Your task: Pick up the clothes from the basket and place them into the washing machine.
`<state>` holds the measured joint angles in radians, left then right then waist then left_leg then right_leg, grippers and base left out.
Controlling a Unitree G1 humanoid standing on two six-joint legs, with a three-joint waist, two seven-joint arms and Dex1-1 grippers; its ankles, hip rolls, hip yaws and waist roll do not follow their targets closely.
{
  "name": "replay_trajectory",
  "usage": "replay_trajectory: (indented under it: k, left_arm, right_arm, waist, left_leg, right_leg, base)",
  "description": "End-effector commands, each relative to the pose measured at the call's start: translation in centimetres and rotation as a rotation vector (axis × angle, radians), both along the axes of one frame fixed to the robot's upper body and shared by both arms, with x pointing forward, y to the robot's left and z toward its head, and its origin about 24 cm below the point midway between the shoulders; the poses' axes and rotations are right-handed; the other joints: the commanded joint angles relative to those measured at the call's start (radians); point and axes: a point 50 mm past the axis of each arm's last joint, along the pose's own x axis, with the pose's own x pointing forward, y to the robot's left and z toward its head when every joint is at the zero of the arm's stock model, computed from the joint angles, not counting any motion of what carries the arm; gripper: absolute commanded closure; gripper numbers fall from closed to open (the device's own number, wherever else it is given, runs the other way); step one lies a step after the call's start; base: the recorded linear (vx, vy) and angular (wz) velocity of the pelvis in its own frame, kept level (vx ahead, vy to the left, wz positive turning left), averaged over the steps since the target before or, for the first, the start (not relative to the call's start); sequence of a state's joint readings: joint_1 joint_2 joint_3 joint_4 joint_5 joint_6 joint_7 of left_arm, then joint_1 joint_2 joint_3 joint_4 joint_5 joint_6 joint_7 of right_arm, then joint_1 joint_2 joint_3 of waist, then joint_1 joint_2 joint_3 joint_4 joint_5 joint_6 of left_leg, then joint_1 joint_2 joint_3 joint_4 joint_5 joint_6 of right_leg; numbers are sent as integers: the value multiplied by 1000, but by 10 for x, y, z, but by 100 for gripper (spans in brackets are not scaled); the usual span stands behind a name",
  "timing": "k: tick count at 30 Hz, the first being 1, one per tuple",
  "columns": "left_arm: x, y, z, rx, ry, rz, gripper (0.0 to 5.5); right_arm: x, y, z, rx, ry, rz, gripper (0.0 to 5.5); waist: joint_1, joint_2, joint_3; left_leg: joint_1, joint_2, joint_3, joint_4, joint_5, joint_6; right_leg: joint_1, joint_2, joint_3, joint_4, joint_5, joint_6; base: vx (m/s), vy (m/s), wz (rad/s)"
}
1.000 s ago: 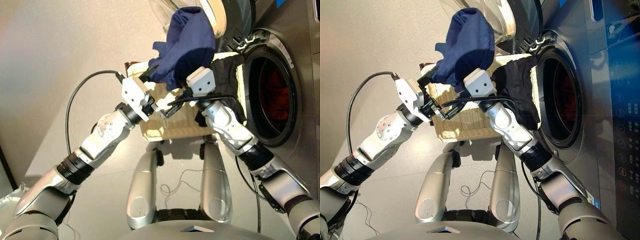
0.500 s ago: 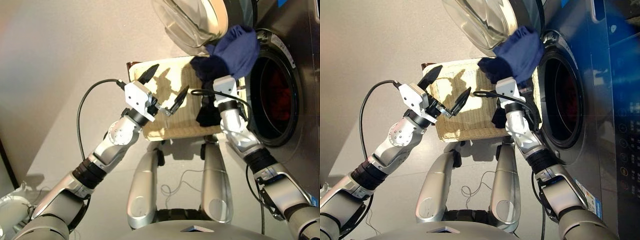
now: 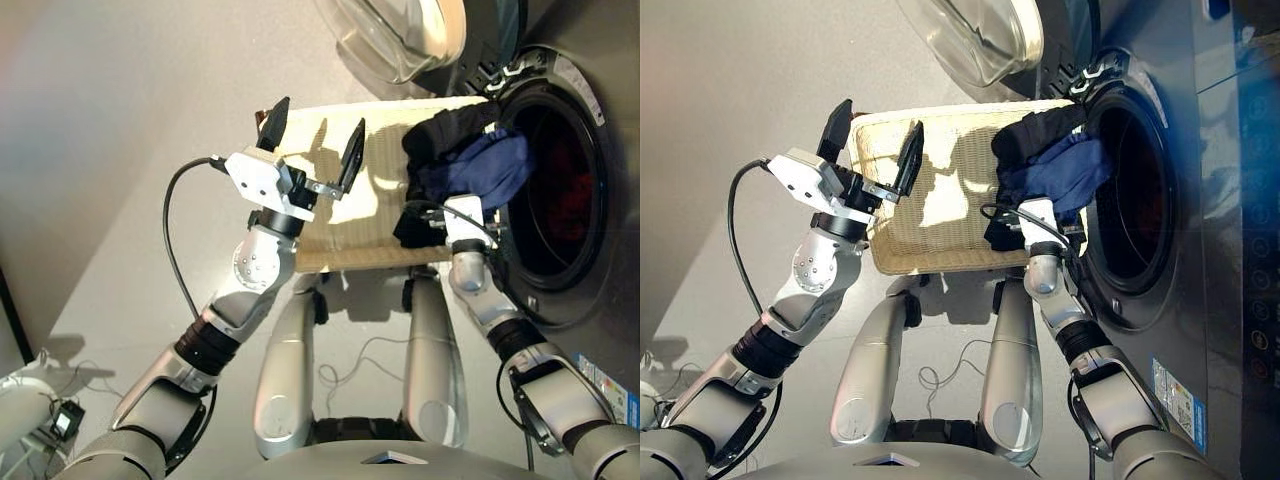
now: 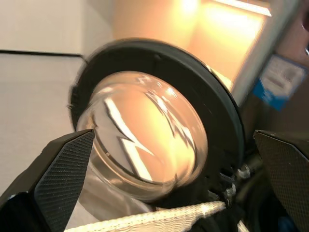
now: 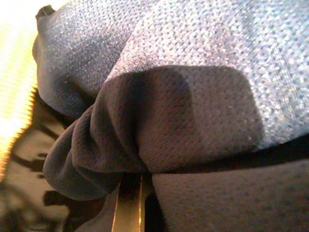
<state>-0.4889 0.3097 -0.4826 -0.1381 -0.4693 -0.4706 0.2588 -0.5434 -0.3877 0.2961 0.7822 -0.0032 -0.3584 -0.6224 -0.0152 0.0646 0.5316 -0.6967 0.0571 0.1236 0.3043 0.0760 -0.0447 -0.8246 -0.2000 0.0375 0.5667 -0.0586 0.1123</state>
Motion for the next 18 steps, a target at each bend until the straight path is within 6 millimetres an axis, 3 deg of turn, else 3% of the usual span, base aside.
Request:
replay_trajectory:
  k: [1, 8, 13, 18]
  left_arm:
    - [-21, 1, 31, -120, -162, -49, 0]
    - [-18, -4, 22, -75, -113, -72, 0]
    - [-17, 1, 16, -48, -88, -65, 0]
    - [-18, 5, 17, -32, -97, -47, 0]
  right_arm:
    - [10, -14, 43, 134, -226, -105, 550]
    - [12, -77, 79, 267, -345, -376, 550]
    - [3, -121, 99, 308, -393, -537, 550]
    - [-12, -162, 121, 341, -440, -670, 550]
  waist:
    - [16, 23, -12]
    - [35, 42, -12]
    - [47, 47, -12]
    - [49, 48, -12]
  left_leg:
    - [-70, 6, -35, 183, -119, -30]
    - [-157, 12, -47, 256, -138, -31]
    - [-197, 20, -50, 292, -156, -34]
    - [-228, 22, -48, 298, -148, -36]
  right_leg:
    - [21, 7, 28, -81, 77, 44]
    - [-68, 15, 30, -4, 55, 36]
    - [-109, 17, 29, 36, 33, 35]
    - [-146, 17, 30, 45, 41, 34]
  base:
    - [0, 0, 0]
    - [0, 0, 0]
    - [0, 0, 0]
    - [0, 0, 0]
